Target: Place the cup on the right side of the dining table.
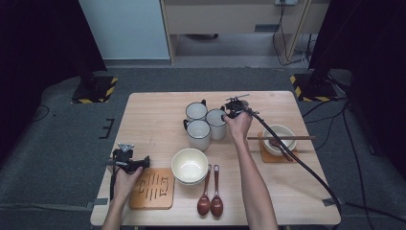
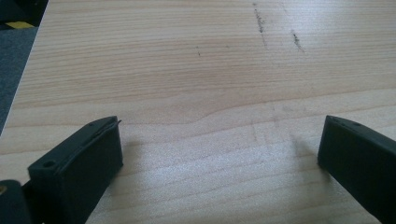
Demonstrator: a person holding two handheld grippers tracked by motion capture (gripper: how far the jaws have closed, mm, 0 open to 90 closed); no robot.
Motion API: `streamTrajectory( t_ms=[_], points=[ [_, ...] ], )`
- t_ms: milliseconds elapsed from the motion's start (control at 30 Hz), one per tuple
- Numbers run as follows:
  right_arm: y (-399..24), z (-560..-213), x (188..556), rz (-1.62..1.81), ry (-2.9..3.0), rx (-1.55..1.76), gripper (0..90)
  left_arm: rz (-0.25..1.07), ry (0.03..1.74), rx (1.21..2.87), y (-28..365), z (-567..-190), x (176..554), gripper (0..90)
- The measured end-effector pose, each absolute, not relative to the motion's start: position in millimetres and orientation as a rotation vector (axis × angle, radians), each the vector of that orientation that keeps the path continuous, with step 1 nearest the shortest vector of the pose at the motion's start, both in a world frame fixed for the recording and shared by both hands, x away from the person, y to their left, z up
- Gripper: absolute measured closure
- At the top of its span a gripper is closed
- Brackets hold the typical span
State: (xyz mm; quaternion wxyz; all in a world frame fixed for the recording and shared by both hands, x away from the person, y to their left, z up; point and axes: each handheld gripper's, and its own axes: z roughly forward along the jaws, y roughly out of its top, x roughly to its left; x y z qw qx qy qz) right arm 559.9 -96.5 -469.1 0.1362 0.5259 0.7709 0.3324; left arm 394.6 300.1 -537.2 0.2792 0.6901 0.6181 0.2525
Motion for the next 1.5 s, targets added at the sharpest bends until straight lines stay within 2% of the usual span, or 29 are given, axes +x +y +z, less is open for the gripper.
streamTrajectory(
  t_ms=[500, 1500],
  points=[
    [-93, -466, 565, 0.844, 2.303, 1.454, 80.5, 0.677, 1.658, 1.851, 300, -537, 395, 0.0],
    [-118, -463, 556, 0.966, 2.315, 1.474, 82.7, 0.677, 1.658, 1.851, 300, -537, 395, 0.0]
  ],
)
